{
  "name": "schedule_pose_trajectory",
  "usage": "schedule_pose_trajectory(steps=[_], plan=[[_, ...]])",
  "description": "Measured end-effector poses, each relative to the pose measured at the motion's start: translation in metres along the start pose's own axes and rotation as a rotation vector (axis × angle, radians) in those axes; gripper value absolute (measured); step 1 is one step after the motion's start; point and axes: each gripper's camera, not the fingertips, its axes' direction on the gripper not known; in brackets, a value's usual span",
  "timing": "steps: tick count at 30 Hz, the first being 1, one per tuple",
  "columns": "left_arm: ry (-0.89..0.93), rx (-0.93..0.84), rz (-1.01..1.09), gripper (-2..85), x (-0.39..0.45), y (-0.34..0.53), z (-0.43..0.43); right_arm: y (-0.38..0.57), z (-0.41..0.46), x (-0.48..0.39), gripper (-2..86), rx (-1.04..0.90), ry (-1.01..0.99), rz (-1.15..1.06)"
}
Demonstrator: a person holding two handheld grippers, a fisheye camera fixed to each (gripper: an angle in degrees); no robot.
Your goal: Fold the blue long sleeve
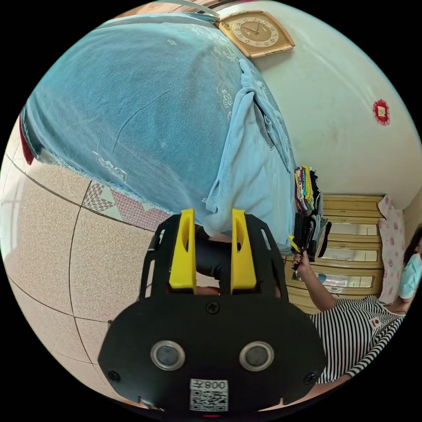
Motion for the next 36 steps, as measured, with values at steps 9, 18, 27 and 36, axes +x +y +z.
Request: schedule_pose_trajectory(steps=[9, 18, 27, 36], plan=[[0.069, -0.021, 0.016, 8.0, 0.030, -0.027, 0.017, -0.002, 0.015, -0.002, 2.0, -0.001, 0.029, -0.012], [0.194, 0.023, 0.058, 4.4, 0.079, -0.017, -0.018, 0.005, 0.022, 0.008, 1.7, 0.016, -0.043, 0.033], [0.263, 0.065, 0.166, 3.7, 0.152, -0.016, -0.071, 0.020, 0.003, -0.002, 1.4, 0.021, -0.192, -0.043], [0.324, 0.148, 0.204, 3.6, 0.203, 0.000, -0.116, 0.059, -0.041, 0.007, 1.3, 0.114, -0.333, -0.071]])
